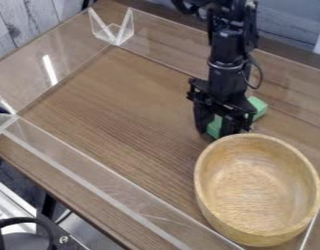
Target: Put the green block in the brown bowl
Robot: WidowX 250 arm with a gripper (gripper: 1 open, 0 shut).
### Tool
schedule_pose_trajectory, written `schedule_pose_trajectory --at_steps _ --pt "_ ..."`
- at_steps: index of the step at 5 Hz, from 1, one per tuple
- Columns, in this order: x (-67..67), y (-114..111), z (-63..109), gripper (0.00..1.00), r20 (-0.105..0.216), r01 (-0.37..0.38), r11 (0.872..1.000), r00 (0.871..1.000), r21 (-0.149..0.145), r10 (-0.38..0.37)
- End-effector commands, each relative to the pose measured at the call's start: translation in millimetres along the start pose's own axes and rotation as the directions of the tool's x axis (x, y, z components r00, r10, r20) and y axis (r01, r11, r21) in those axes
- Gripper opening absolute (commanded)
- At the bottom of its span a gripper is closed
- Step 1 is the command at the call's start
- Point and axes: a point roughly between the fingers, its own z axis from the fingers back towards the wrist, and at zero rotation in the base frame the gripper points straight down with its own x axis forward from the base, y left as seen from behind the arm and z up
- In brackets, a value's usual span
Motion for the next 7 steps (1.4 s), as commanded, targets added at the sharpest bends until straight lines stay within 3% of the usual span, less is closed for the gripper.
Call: schedule_pose_trajectory --at_steps 1,7 --pt "14.8 0.9 26.6 0.00 0.092 0.004 1.000 0.996 0.013 -0.005" --pt "24.0 6.3 36.0 0.00 0.123 -0.022 1.000 0.992 0.010 0.020"
